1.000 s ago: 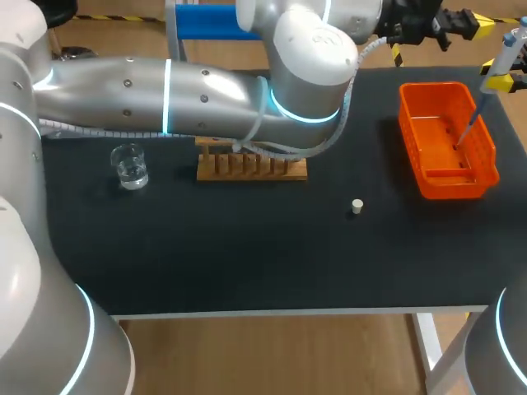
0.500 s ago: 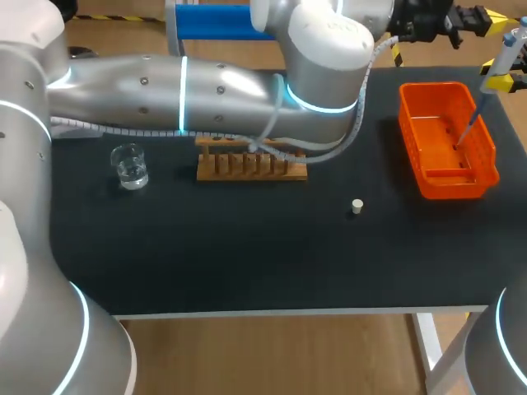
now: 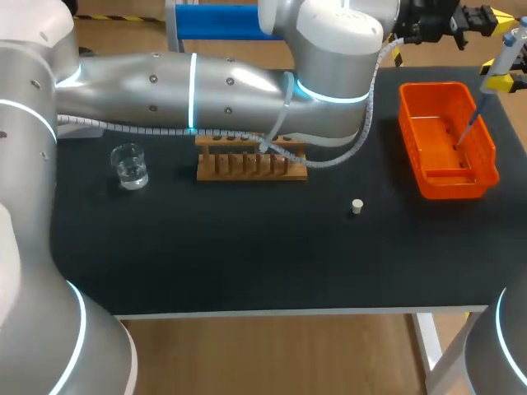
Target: Invert the test tube, pick up the pipette, mount the tip to pipette, aspirate from beaker and dispense into the tube, eject the tip, return the pipette, and cap with the stopper.
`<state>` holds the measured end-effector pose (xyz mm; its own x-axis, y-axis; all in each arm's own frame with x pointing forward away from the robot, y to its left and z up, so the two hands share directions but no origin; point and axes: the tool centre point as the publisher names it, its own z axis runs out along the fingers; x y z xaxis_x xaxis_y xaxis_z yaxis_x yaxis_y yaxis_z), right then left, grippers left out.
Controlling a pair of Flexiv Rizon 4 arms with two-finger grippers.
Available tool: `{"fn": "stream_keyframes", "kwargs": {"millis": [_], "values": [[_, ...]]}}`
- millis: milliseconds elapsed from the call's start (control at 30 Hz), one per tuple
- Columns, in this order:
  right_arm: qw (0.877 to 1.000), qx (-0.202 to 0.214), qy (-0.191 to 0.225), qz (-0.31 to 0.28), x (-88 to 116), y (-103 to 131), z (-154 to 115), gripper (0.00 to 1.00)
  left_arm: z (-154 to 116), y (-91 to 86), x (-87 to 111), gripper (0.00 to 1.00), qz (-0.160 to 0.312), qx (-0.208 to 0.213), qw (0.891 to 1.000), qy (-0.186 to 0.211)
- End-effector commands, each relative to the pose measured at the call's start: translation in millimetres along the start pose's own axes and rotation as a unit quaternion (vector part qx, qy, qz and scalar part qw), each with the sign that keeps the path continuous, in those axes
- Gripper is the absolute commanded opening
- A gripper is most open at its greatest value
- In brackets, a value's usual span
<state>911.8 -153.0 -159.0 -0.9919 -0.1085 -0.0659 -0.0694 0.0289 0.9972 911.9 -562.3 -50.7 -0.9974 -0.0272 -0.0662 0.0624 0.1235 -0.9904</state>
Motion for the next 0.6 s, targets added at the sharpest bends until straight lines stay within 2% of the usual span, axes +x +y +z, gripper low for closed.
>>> {"fn": "stream_keyframes", "kwargs": {"millis": [33,600], "values": [[1.000,0.001,0.001,0.000,-0.2,0.5,-0.6,0.00,5.3,3.0,2.7,0.00,0.000,0.061,0.998,-0.003],[1.000,0.001,0.001,0.000,-0.2,0.5,-0.6,0.00,11.5,7.6,4.2,0.00,-0.008,0.061,0.998,0.004]]}}
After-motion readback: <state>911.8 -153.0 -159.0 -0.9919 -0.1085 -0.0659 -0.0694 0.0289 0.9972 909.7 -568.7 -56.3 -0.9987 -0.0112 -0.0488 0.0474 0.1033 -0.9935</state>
